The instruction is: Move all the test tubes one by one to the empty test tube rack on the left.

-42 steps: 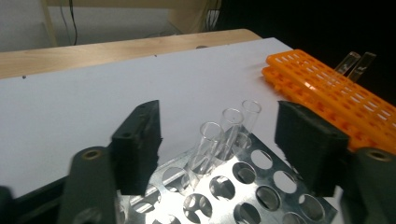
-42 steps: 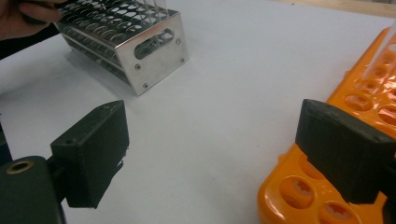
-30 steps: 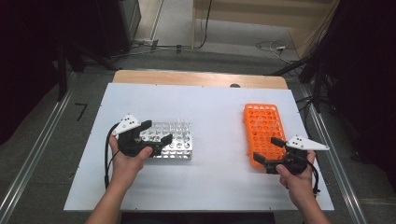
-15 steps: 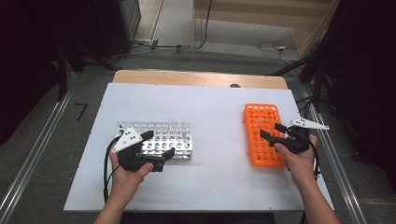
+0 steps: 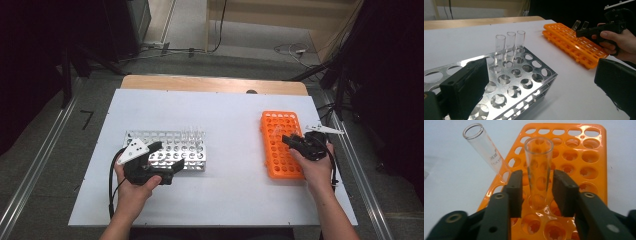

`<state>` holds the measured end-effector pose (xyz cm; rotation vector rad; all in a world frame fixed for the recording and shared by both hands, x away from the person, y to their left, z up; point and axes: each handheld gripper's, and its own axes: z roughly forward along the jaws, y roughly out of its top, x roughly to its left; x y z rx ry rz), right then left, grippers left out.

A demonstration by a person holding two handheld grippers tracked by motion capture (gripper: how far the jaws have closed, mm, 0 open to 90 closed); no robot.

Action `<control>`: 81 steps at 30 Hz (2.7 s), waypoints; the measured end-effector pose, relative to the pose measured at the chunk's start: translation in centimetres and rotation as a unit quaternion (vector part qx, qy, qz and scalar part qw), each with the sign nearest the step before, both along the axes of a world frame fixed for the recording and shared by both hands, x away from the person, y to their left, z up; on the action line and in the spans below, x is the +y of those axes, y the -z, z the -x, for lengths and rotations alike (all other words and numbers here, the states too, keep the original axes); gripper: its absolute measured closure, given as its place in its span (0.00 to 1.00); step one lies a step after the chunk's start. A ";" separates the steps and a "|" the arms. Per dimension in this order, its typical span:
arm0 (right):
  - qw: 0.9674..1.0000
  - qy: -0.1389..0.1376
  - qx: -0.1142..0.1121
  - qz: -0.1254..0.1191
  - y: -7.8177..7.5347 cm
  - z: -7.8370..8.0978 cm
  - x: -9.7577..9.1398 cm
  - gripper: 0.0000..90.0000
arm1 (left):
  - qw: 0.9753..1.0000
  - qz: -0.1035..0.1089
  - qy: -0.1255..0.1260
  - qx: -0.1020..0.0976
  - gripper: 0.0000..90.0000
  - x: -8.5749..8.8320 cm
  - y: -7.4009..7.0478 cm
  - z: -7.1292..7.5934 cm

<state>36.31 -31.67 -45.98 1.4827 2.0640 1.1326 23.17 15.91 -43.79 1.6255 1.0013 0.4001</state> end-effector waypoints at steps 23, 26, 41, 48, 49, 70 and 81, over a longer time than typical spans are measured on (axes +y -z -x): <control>0.993 -0.051 -0.108 -0.024 -3.7 4.1 0.0 0.82 | 1.000 -0.001 0.001 -0.005 0.00 -0.1 -0.3 0.3; 0.990 -0.078 -0.113 -0.017 -3.9 4.8 1.0 0.81 | 1.000 -0.002 0.003 -0.006 0.00 -0.2 -0.3 0.4; 0.979 -0.177 -0.103 -0.024 -3.4 7.4 5.7 0.82 | 1.000 -0.002 0.020 -0.014 0.00 -1.1 -0.9 0.6; 0.971 -0.219 -0.092 -0.030 -3.1 8.3 7.9 0.82 | 0.999 -0.005 0.031 -0.017 0.02 -1.9 -1.1 0.7; 0.970 -0.225 -0.091 -0.031 -3.1 8.5 8.2 0.82 | 0.999 -0.005 0.034 -0.018 0.02 -2.0 -1.2 0.7; 0.946 -0.313 -0.079 -0.024 -2.3 11.1 13.9 0.82 | 0.995 -0.004 0.095 -0.021 0.15 -5.4 -1.9 1.1; 0.939 -0.335 -0.073 -0.019 -2.0 11.6 15.4 0.82 | 0.989 -0.015 0.147 -0.022 0.46 -8.4 -1.8 1.4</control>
